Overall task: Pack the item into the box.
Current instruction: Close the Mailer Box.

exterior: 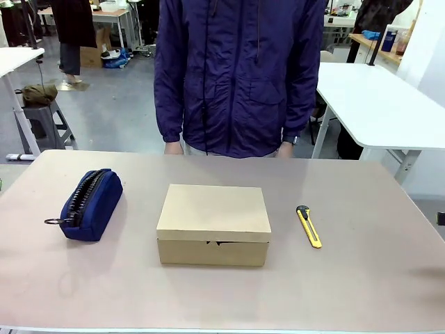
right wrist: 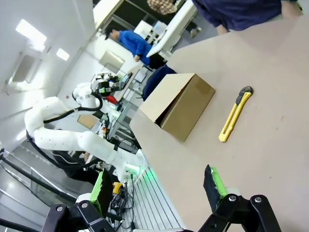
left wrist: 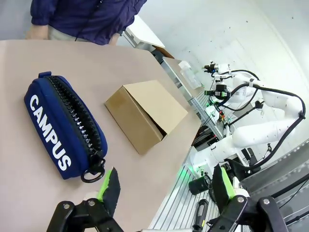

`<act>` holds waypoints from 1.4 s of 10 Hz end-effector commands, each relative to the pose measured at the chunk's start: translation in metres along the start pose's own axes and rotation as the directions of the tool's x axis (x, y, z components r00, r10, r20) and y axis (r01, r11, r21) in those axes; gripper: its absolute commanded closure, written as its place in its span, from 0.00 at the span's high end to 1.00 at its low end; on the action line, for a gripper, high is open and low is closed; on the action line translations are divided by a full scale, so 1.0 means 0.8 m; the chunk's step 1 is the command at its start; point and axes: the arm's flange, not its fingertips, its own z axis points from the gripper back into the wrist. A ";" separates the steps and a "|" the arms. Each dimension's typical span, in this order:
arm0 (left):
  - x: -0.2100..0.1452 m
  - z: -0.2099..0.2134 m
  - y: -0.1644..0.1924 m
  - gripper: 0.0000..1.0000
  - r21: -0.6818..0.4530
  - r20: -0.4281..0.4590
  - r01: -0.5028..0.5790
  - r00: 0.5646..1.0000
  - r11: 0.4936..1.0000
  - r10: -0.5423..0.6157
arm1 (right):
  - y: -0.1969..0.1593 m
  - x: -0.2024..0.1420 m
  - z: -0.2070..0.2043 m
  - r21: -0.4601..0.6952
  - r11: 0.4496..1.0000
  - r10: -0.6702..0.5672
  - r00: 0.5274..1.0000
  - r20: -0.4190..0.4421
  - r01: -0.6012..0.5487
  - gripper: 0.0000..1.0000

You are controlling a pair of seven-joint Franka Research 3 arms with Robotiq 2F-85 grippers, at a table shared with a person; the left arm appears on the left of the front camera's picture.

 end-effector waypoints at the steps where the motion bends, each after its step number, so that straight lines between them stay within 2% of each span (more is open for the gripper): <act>1: -0.002 0.001 -0.004 1.00 -0.001 -0.016 0.003 1.000 1.000 -0.003 | 0.003 0.002 0.000 -0.004 1.000 0.009 1.000 -0.001 -0.009 1.00; 14: -0.002 0.001 -0.004 1.00 -0.001 -0.016 0.003 1.000 1.000 -0.003 | 0.003 0.002 0.000 -0.004 1.000 0.009 1.000 -0.001 -0.009 1.00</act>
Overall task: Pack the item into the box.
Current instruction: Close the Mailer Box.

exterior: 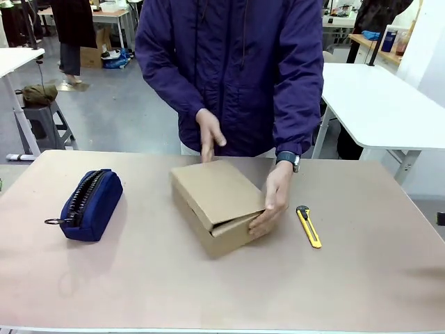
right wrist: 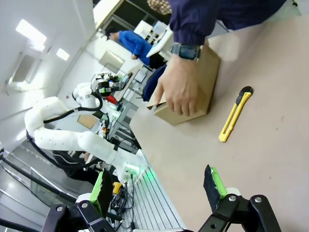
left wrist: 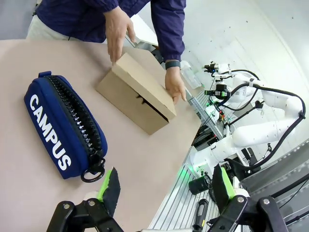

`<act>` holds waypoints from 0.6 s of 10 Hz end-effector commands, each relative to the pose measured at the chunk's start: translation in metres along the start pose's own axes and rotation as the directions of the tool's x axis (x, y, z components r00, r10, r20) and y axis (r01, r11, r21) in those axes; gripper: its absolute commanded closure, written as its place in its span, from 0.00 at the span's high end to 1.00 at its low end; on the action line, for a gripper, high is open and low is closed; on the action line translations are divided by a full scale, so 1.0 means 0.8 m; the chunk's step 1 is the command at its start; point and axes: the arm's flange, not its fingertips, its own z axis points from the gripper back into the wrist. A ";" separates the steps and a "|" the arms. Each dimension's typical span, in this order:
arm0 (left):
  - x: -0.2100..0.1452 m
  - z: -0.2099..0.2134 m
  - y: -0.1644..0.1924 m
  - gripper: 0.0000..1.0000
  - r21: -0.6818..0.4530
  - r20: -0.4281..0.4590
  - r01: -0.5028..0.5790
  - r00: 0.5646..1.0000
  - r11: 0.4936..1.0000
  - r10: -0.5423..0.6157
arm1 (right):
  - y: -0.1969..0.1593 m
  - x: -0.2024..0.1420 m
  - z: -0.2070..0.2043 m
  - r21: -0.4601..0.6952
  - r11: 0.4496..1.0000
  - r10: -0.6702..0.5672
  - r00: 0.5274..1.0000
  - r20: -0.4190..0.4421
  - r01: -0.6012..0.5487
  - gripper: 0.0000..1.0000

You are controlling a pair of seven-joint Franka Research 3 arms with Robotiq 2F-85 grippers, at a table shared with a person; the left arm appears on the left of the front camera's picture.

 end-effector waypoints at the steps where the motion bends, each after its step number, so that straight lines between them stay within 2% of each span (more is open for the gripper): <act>1: -0.002 0.001 -0.004 1.00 -0.001 -0.015 0.003 1.000 1.000 -0.003 | 0.003 0.002 0.000 -0.004 1.000 0.009 1.000 -0.001 -0.009 1.00; 6: -0.002 0.001 -0.004 1.00 -0.001 -0.015 0.003 1.000 1.000 -0.003 | 0.003 0.002 0.000 -0.004 1.000 0.009 1.000 -0.001 -0.009 1.00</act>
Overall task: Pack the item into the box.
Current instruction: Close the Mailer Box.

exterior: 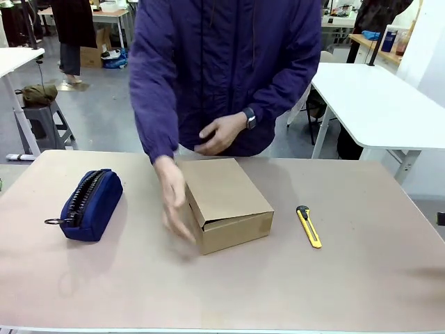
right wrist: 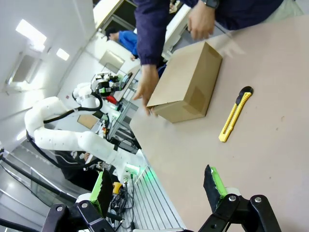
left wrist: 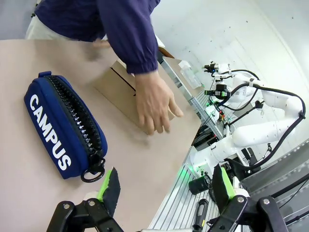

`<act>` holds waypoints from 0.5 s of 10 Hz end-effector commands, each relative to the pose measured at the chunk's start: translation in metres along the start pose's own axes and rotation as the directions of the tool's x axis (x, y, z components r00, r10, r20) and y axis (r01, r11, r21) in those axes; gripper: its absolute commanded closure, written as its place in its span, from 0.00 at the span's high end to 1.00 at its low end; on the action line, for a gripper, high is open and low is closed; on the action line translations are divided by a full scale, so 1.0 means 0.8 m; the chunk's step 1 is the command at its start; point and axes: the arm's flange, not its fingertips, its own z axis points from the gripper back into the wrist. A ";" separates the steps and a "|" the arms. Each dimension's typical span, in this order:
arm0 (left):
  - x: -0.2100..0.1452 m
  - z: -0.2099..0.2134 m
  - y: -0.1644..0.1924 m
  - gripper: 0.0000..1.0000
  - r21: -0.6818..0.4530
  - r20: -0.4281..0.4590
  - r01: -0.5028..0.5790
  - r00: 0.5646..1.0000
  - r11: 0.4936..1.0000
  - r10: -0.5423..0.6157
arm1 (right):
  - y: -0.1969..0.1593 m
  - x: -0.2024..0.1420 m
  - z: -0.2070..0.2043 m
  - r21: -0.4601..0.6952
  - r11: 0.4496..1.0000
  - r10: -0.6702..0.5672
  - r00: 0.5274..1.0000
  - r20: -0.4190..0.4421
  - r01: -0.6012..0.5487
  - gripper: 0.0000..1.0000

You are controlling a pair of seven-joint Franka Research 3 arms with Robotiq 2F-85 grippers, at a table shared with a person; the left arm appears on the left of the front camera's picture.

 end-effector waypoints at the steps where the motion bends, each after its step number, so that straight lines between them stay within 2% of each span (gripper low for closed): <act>1: -0.002 0.001 -0.004 1.00 -0.001 -0.015 0.003 1.000 1.000 -0.003 | 0.003 0.002 0.000 -0.004 1.000 0.009 1.000 -0.001 -0.009 1.00; 5: -0.002 0.001 -0.004 1.00 -0.001 -0.015 0.003 1.000 1.000 -0.003 | 0.003 0.002 0.000 -0.004 1.000 0.009 1.000 -0.001 -0.009 1.00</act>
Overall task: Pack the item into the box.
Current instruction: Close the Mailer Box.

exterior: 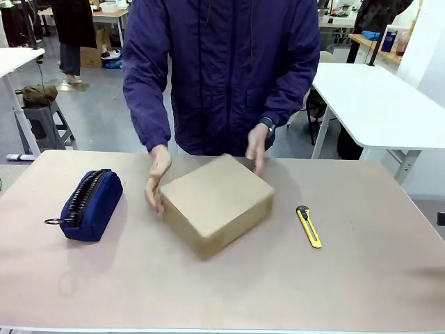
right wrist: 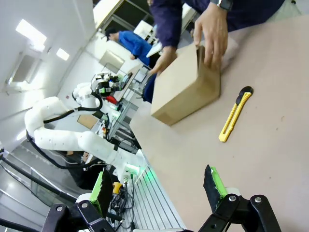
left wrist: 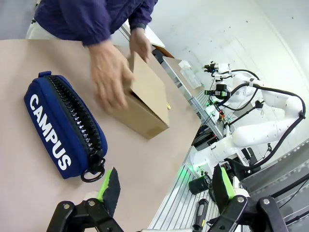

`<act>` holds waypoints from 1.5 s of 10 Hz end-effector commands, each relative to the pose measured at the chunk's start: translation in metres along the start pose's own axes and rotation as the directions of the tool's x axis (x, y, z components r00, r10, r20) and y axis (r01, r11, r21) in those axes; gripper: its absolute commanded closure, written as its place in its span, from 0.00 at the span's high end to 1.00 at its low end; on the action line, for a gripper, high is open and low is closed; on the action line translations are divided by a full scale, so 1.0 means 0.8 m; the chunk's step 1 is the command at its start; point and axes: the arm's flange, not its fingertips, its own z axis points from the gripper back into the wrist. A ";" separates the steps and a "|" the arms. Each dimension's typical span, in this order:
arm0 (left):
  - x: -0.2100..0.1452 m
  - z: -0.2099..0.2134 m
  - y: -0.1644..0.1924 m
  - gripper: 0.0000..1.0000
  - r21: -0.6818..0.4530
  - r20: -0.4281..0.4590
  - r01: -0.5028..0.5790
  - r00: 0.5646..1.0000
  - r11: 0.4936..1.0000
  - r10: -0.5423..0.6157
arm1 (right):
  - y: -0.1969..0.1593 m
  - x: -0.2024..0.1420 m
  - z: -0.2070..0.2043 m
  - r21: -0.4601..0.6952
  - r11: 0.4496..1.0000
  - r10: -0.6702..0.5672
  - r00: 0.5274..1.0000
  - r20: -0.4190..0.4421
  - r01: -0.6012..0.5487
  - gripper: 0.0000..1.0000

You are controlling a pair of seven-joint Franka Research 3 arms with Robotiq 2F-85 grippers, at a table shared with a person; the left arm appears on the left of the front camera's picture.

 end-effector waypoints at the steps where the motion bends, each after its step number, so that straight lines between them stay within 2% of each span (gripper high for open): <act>1: -0.001 0.001 -0.004 1.00 -0.001 -0.014 0.003 1.000 1.000 -0.003 | 0.003 0.002 0.000 -0.004 1.000 0.009 1.000 -0.001 -0.009 1.00; 15: -0.001 0.001 -0.004 1.00 -0.001 -0.014 0.003 1.000 1.000 -0.003 | 0.003 0.002 0.000 -0.004 1.000 0.009 1.000 -0.001 -0.009 1.00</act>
